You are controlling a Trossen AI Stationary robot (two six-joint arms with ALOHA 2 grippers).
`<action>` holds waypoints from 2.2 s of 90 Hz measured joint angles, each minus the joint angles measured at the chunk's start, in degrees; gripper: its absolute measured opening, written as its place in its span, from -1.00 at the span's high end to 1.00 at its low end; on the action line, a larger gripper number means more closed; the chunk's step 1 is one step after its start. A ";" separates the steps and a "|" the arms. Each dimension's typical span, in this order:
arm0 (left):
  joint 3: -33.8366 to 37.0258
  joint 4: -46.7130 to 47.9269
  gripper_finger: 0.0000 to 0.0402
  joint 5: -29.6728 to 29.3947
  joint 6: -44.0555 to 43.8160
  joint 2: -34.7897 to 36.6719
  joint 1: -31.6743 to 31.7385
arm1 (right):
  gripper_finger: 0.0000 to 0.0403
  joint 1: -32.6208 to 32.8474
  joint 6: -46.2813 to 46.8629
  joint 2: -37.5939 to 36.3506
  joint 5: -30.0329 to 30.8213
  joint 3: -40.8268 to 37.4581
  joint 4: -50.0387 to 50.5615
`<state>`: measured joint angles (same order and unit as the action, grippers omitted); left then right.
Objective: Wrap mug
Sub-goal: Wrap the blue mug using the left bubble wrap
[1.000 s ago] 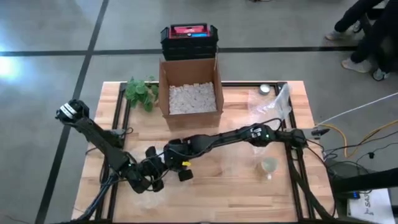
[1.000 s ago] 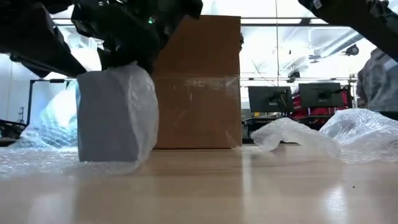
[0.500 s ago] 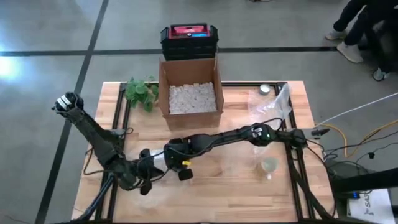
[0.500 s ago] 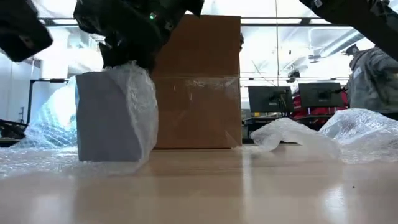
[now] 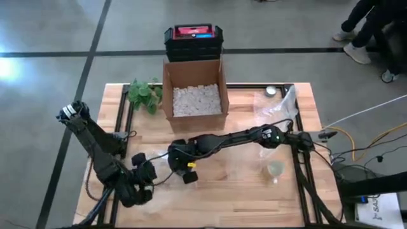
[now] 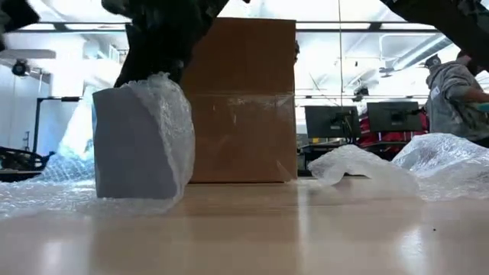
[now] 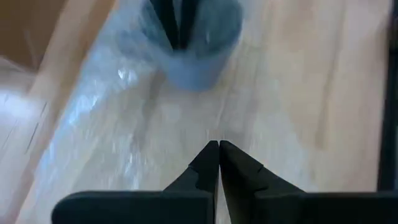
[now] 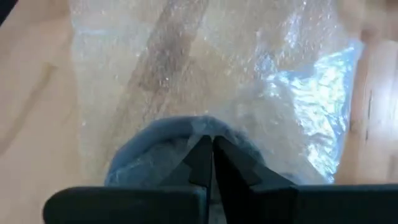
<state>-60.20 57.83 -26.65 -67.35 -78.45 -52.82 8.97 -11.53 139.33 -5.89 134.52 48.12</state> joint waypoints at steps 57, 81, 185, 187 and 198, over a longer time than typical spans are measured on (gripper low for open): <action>0.99 2.04 0.49 6.48 -21.18 -6.14 -8.08 | 0.99 1.22 0.27 -9.21 0.03 0.07 15.63; 5.15 -1.95 -0.02 13.40 -28.01 -6.14 -9.42 | 0.99 1.29 1.20 -10.44 0.18 -0.30 26.30; 2.30 0.18 1.00 3.96 -22.04 -8.08 -10.74 | 0.99 2.99 5.99 -14.14 8.68 -29.73 -9.27; 1.60 0.97 1.00 2.33 -21.61 -8.06 -10.65 | 0.99 3.09 6.01 -14.14 8.68 -29.81 -9.68; -1.48 3.48 1.00 -7.38 -19.72 -7.97 -9.77 | 0.99 3.43 6.22 -14.14 8.51 -29.83 -10.30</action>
<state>-61.68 61.31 -34.03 -87.08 -86.43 -62.59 12.40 -5.31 125.19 2.62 104.68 37.82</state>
